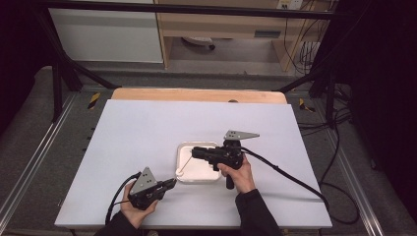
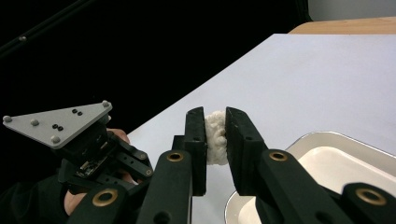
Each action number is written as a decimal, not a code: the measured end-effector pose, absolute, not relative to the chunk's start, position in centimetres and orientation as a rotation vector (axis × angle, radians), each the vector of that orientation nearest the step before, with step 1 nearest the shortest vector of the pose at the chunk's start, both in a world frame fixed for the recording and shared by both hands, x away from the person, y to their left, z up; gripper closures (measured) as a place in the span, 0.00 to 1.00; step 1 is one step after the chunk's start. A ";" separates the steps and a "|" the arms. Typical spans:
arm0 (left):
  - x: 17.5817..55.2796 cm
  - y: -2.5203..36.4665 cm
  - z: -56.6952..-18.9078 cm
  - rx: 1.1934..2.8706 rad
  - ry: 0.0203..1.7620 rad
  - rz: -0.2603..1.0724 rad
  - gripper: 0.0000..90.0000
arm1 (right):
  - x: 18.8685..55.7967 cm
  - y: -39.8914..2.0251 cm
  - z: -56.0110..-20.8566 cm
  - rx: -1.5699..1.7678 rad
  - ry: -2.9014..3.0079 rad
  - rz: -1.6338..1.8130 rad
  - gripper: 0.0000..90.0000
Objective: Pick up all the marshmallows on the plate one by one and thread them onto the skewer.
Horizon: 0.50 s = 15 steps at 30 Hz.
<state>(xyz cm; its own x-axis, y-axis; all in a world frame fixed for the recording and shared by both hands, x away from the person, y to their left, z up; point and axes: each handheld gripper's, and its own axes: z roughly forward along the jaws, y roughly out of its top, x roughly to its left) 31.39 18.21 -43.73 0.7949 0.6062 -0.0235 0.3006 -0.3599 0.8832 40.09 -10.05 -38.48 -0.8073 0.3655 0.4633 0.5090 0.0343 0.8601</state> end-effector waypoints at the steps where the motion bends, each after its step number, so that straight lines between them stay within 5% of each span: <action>1: 31.4 18.2 -43.8 1.966 0.679 0.379 0.99 | 40.1 -10.0 -38.5 -0.925 -2.176 -1.889 0.88; 15: 31.4 18.2 -43.8 1.969 0.676 0.385 0.99 | 39.8 -9.7 -39.0 -0.919 -2.163 -1.861 0.89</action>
